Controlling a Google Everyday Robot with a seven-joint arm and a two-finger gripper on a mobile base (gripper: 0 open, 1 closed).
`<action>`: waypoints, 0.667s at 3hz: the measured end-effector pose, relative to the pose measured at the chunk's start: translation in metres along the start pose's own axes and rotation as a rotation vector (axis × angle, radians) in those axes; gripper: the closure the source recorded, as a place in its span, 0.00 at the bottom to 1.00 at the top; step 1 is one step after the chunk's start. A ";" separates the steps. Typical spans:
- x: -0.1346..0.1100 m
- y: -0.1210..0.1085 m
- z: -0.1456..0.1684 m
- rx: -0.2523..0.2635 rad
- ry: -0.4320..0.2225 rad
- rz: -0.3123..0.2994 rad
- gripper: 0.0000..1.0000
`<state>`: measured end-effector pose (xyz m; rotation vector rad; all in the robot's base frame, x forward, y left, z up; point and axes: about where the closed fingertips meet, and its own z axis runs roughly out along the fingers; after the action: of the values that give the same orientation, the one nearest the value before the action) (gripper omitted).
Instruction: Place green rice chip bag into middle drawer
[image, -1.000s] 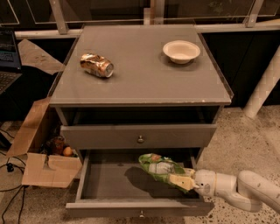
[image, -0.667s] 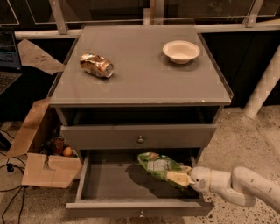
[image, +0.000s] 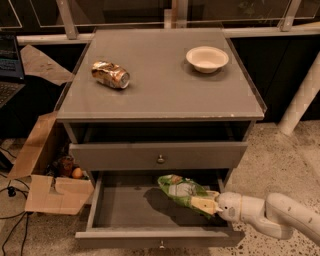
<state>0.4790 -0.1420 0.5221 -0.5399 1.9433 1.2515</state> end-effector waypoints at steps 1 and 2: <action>0.005 -0.008 0.002 0.002 -0.018 0.017 1.00; 0.010 -0.022 0.007 -0.002 -0.026 0.042 1.00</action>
Offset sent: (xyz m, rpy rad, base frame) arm 0.0222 -0.0102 -0.0403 0.0527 0.0512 -0.0409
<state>0.4899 -0.1450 0.4999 -0.4839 1.9407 1.2807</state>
